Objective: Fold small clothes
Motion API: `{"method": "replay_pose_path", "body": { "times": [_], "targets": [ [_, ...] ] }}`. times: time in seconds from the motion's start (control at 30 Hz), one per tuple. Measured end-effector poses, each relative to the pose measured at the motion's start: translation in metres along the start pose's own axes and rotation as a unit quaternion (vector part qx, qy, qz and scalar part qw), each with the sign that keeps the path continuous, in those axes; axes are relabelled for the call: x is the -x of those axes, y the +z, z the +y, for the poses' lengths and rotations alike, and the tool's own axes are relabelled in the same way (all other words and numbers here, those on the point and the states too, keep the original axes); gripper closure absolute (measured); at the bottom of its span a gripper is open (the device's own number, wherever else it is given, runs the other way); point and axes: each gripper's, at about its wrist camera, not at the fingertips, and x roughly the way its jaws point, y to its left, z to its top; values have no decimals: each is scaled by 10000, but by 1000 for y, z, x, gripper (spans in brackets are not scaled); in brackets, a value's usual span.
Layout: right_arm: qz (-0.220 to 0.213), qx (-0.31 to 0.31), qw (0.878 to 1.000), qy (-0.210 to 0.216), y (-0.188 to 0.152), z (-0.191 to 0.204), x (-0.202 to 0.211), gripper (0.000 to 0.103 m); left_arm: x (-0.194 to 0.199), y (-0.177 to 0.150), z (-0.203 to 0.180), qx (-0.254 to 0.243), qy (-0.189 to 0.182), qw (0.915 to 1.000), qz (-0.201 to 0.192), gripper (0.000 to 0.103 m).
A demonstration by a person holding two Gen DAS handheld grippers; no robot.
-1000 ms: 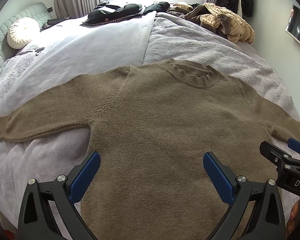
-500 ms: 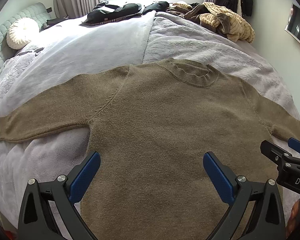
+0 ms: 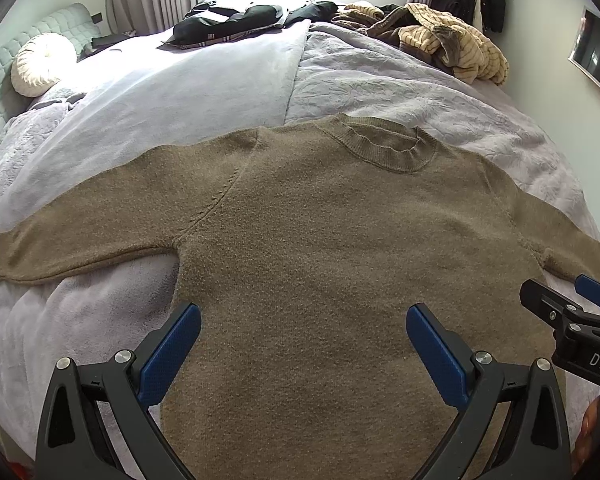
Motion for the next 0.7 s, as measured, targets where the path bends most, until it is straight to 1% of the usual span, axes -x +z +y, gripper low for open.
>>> {"method": "replay_pose_path", "body": {
  "times": [0.27, 0.7],
  "targets": [
    [53, -13, 10000, -10, -2, -1, -4, 0, -3, 1, 2, 1, -75, 10000, 45, 0],
    [170, -16, 9997, -167, 1, 5, -9, 0, -11, 0, 4, 20, -237, 9996, 127, 0]
  ]
}}
